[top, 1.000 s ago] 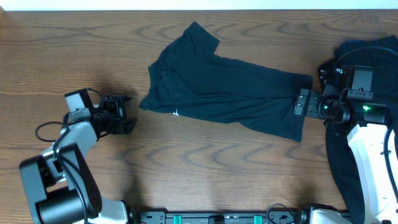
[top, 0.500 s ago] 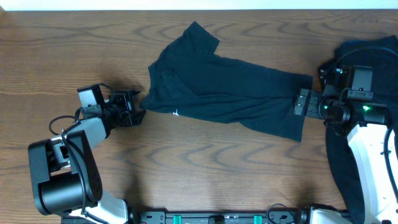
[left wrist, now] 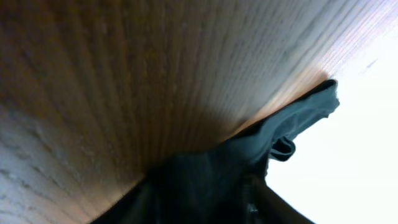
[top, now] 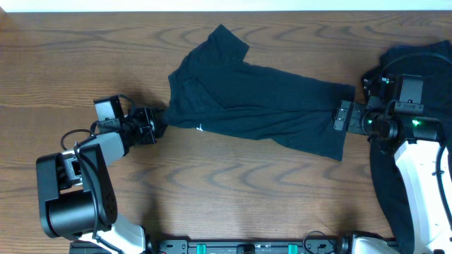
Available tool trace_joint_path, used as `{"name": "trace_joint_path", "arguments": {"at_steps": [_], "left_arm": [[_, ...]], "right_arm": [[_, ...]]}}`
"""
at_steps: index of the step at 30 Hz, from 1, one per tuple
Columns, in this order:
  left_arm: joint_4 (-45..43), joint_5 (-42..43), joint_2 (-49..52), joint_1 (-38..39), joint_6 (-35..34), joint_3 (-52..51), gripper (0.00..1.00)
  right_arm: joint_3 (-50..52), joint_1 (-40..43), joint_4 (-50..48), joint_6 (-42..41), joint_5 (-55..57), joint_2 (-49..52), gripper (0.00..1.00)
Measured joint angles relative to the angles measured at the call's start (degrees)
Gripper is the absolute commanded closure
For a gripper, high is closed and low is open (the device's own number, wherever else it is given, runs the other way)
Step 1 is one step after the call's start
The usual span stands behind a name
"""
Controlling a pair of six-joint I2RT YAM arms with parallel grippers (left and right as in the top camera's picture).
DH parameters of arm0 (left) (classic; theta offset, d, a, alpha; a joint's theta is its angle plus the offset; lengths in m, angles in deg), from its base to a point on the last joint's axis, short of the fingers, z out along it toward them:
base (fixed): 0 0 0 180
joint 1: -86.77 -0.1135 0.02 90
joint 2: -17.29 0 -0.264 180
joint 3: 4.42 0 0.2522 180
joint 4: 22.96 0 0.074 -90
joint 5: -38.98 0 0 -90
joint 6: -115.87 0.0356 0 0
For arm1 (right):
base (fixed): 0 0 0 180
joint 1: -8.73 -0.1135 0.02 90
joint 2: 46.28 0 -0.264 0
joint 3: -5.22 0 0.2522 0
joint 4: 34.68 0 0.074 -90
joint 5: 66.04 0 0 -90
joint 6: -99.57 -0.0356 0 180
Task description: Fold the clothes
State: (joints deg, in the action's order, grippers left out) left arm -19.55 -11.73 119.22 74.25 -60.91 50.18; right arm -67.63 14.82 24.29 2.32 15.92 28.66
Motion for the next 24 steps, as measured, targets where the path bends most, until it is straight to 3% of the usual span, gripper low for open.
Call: {"name": "trace_joint_path", "arguments": {"at_steps": [8,16,24], "left_arm": [[-4.2,-0.7,0.1,0.0,0.3,-0.1,0.81],[-8.5,-0.7,0.2,0.0,6.9,0.0,0.81],[-2.6,-2.8,0.2,0.0,20.1,0.0,0.74]], "right_arm": [[0.0,0.0,0.0,0.0,0.0,0.0,0.01],[0.0,0.0,0.0,0.0,-0.1,0.0,0.01],[0.0,0.0,0.0,0.0,-0.1,0.0,0.01]]}}
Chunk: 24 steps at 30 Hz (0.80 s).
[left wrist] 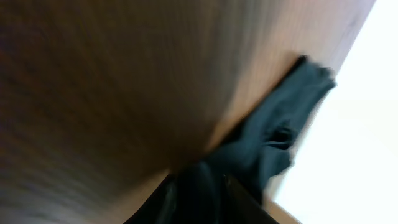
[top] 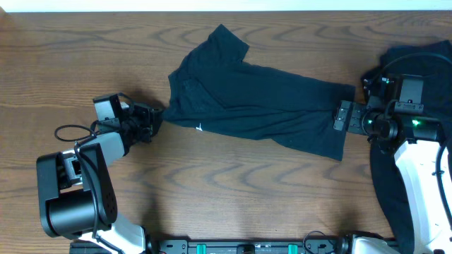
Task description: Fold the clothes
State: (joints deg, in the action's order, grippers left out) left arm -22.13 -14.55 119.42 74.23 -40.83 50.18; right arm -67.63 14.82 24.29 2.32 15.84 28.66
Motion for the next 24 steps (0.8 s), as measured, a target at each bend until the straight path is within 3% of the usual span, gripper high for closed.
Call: {"name": "trace_joint_path", "arguments": {"at_steps": [11,24], "left_arm": [[3.2,-3.8,-0.1,0.1,13.0,0.7,0.74],[12.9,-16.5,-4.2,0.3,25.4,2.5,0.75]], "right_arm": [[0.0,0.0,0.0,0.0,0.0,0.0,0.01],[0.0,0.0,0.0,0.0,0.0,0.0,0.01]]}}
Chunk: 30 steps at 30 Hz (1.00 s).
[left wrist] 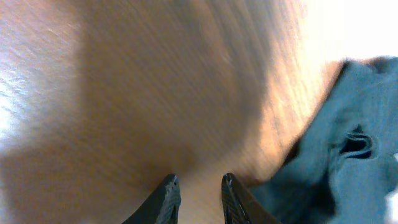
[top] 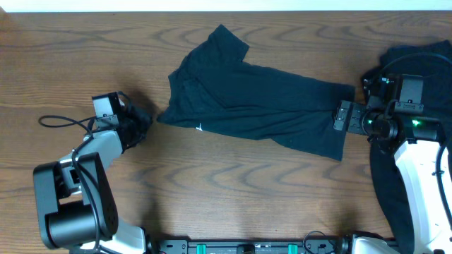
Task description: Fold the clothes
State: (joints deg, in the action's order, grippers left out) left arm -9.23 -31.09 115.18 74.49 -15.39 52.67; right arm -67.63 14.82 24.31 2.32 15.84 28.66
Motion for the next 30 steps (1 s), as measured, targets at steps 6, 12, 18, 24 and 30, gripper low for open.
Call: {"name": "trace_joint_path", "arguments": {"at_steps": [6,12,18,24,30], "left_arm": [[9.0,-3.9,-6.7,0.2,3.6,1.8,0.94],[10.6,-5.1,-13.4,5.4,6.2,3.3,0.94],[11.5,-9.1,-12.4,15.5,8.6,3.4,0.94],[11.6,-14.2,-9.8,18.4,10.1,3.4,0.94],[9.6,-16.6,-4.6,18.4,13.5,3.4,0.94]], "right_arm": [[0.0,0.0,0.0,0.0,0.0,0.0,0.01],[0.0,0.0,0.0,0.0,0.0,0.0,0.01],[0.0,0.0,0.0,0.0,0.0,0.0,0.01],[0.0,0.0,0.0,0.0,0.0,0.0,0.01],[0.0,0.0,0.0,0.0,0.0,0.0,0.01]]}}
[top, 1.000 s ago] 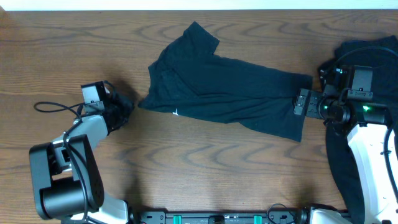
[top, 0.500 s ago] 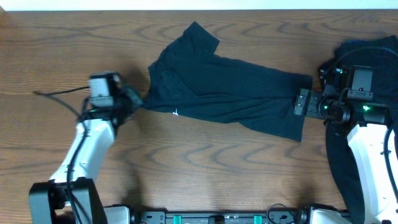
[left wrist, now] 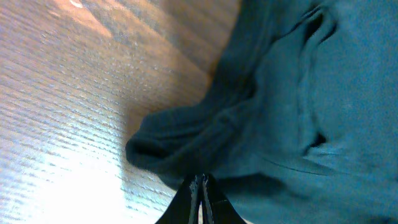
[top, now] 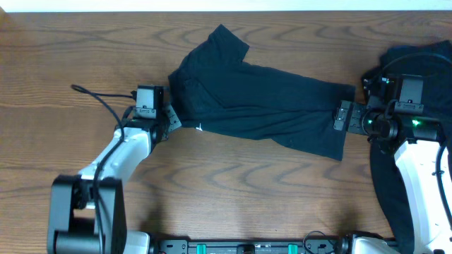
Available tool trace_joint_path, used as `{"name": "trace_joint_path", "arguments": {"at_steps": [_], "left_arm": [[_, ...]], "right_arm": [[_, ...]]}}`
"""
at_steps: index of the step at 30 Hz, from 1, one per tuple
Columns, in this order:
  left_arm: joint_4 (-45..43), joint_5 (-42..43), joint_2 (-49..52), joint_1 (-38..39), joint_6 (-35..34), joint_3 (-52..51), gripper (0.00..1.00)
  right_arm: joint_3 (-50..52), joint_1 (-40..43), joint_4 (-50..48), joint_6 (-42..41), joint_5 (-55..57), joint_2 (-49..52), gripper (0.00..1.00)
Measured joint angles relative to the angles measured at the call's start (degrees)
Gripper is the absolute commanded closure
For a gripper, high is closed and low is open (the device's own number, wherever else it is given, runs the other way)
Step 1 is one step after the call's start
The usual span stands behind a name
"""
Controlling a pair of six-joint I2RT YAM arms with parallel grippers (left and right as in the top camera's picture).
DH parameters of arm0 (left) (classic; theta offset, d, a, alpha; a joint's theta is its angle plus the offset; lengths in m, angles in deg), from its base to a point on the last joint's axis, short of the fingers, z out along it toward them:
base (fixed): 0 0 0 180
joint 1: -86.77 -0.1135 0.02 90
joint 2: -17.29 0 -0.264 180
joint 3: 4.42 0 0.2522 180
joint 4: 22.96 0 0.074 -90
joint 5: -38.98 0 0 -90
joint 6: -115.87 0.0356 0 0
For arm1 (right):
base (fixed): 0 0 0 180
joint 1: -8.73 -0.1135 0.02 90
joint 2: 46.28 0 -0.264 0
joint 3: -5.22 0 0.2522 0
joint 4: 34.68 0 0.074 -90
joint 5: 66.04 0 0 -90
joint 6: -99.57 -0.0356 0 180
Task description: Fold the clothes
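Observation:
A dark T-shirt (top: pixel 261 106) lies crumpled and stretched slantwise over the middle of the wooden table (top: pixel 233 183). At its left edge sits my left gripper (top: pixel 169 121). In the left wrist view that gripper (left wrist: pixel 199 180) has its fingers pressed together, tips pinched into the bunched, rolled edge of the shirt (left wrist: pixel 298 106). My right gripper (top: pixel 342 116) rests on the shirt's right hem and looks shut on the fabric; its fingers are small in the overhead view.
More dark clothing (top: pixel 424 56) is piled at the table's right edge, running down under the right arm (top: pixel 417 162). A black cable (top: pixel 99 102) loops off the left arm. Bare wood lies in front of the shirt and to its left.
My left gripper was open on bare wood to the left of the shirt. It has moved right to the shirt's left edge and shut there, bunching the fabric. The right arm has not moved.
At first my left gripper was shut on the shirt's left corner, with the right one at the far hem. The left gripper then stood slightly further left, still at the corner. Later it was open and clear of the shirt. Now it is shut at the shirt's edge.

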State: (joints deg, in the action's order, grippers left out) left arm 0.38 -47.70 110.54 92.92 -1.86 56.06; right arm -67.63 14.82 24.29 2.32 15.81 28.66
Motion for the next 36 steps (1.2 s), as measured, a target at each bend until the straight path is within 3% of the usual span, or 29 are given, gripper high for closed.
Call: {"name": "trace_joint_path", "arguments": {"at_steps": [10,25,36], "left_arm": [[-1.7,-4.9,5.1,0.1,2.7,0.2,0.94],[8.3,-9.3,3.7,0.1,3.6,1.5,0.94],[21.6,-9.6,-15.3,0.1,3.8,1.3,0.93]], "right_arm": [[0.0,0.0,0.0,0.0,0.0,0.0,0.01],[0.0,0.0,0.0,0.0,0.0,0.0,0.01],[0.0,0.0,0.0,0.0,0.0,0.0,0.01]]}}
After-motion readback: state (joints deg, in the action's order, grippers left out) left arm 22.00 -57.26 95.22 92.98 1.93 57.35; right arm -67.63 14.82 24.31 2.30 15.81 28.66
